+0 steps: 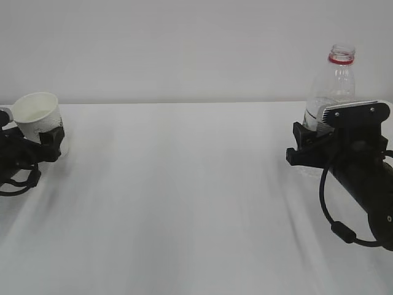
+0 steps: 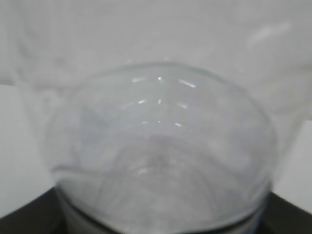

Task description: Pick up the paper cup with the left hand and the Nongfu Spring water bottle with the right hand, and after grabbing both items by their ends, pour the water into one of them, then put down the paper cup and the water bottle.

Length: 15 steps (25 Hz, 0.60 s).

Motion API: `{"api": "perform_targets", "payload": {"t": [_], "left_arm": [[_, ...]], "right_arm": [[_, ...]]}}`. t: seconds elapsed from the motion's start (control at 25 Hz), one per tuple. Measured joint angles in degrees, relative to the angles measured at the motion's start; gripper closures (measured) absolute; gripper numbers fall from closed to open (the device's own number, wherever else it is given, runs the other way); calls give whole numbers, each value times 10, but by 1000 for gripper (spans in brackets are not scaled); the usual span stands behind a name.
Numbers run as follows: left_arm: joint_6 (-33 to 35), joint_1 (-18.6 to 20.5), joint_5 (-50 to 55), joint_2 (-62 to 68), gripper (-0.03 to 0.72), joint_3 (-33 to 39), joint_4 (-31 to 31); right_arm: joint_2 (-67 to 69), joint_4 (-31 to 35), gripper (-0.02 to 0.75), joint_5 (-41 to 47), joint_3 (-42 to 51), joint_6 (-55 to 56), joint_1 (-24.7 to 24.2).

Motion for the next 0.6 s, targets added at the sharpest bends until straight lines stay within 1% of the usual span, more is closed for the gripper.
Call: {"api": "perform_targets", "payload": {"t": [0.28, 0.6], "left_arm": [[0, 0, 0, -24, 17, 49, -1], [0, 0, 0, -83, 29, 130, -2]], "right_arm": [[0, 0, 269, 0, 0, 0, 0], [0, 0, 269, 0, 0, 0, 0]]}}
